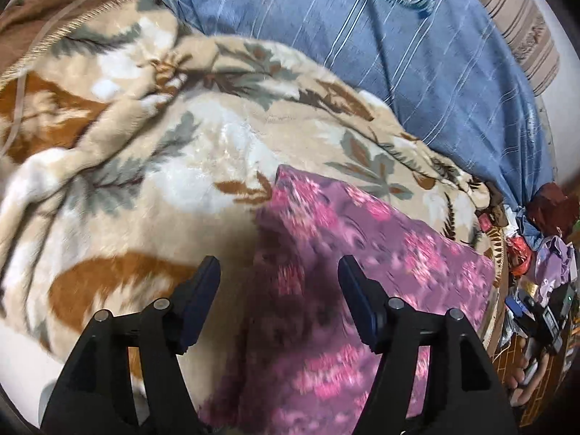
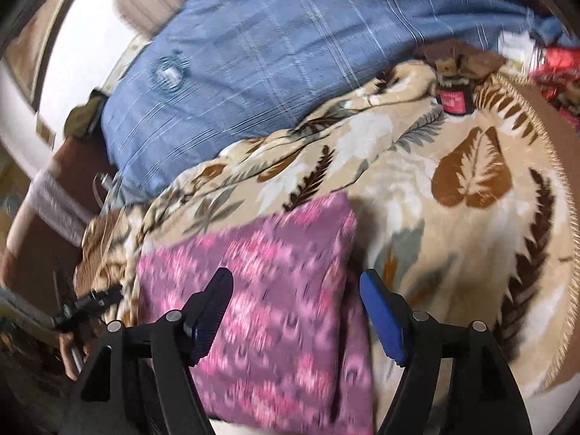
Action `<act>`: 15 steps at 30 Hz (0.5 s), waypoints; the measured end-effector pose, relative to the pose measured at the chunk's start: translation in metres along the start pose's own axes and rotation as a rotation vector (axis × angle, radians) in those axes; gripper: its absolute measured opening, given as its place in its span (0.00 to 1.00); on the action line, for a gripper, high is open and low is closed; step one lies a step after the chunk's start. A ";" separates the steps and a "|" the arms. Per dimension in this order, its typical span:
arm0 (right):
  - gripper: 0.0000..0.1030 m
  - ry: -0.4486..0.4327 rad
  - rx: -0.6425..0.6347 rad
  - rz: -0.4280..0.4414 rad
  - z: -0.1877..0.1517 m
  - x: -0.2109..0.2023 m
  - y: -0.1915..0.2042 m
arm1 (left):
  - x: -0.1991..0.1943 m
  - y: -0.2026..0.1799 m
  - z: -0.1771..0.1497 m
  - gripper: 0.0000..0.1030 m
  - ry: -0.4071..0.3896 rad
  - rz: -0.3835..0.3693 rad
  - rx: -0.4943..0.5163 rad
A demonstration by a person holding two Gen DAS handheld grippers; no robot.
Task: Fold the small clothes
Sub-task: 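Open both grippers and release the folded hem onto the shirt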
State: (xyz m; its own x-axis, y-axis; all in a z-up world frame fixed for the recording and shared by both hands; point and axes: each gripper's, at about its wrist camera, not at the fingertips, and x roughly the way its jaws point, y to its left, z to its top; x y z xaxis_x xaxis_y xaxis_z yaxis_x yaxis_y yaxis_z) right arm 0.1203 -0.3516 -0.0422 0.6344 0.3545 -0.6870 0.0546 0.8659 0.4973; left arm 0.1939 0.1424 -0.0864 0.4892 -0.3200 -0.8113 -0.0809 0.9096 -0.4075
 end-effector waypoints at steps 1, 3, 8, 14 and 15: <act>0.72 0.011 0.012 -0.001 0.004 0.009 -0.003 | 0.007 0.001 0.003 0.65 0.013 -0.010 -0.002; 0.72 0.045 0.040 -0.011 0.013 0.033 -0.015 | 0.024 0.001 0.010 0.65 0.046 -0.034 -0.003; 0.71 0.101 0.044 0.011 0.015 0.078 -0.029 | 0.053 0.003 0.017 0.65 0.054 -0.036 0.013; 0.43 0.073 0.090 0.125 0.006 0.093 -0.048 | 0.057 0.002 0.021 0.51 0.032 -0.172 0.009; 0.35 0.083 0.084 0.152 0.007 0.092 -0.047 | 0.059 -0.001 0.020 0.51 0.029 -0.151 0.021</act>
State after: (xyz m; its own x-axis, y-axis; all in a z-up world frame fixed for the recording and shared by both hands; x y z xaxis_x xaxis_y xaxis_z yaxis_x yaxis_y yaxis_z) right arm 0.1815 -0.3617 -0.1249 0.5749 0.5099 -0.6400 0.0290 0.7690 0.6386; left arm 0.2403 0.1282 -0.1254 0.4689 -0.4606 -0.7536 0.0101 0.8560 -0.5169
